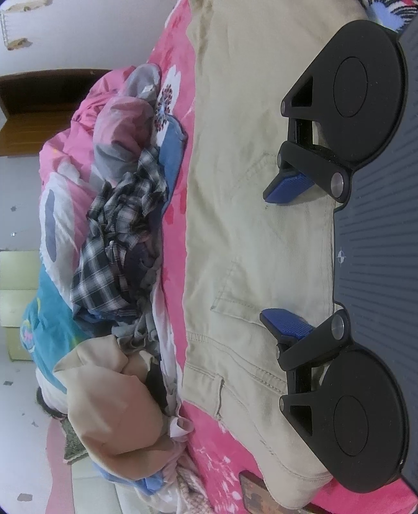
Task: Fold clothes
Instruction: 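Open the right tool to lay the cuff down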
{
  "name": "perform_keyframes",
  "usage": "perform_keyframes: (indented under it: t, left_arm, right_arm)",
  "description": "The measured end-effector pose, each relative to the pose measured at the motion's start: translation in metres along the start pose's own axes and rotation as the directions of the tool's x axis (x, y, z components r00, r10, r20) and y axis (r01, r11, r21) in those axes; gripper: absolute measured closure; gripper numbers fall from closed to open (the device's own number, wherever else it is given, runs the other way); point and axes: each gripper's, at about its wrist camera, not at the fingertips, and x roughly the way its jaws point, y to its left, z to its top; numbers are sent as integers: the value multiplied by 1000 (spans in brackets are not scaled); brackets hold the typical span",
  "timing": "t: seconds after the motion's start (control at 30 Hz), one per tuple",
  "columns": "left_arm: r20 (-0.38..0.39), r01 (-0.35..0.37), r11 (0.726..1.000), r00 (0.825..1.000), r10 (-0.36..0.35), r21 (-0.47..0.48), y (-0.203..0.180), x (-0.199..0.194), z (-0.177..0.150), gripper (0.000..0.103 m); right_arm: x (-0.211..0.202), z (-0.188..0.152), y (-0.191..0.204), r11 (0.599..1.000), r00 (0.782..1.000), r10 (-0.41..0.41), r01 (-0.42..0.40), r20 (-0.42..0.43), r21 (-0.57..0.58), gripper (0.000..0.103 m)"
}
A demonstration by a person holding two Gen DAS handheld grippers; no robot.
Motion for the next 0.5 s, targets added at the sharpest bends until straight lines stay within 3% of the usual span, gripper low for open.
perform_keyframes:
  t: [0.17, 0.3, 0.37, 0.5]
  left_arm:
    - [-8, -12, 1000, 1000, 12, 8, -3, 1, 1, 29]
    - [-12, -16, 1000, 1000, 16, 14, -3, 1, 2, 29]
    - [-14, -17, 1000, 1000, 17, 15, -4, 1, 2, 29]
    - [-16, -20, 1000, 1000, 20, 17, -5, 2, 3, 29]
  right_arm:
    - [26, -8, -57, 990, 992, -92, 100, -81, 103, 83]
    - [21, -5, -77, 982, 989, -90, 108, -117, 156, 76]
    - [7, 2, -77, 982, 991, -112, 122, -76, 144, 55]
    - [-27, 20, -62, 985, 985, -163, 159, 55, 67, 54]
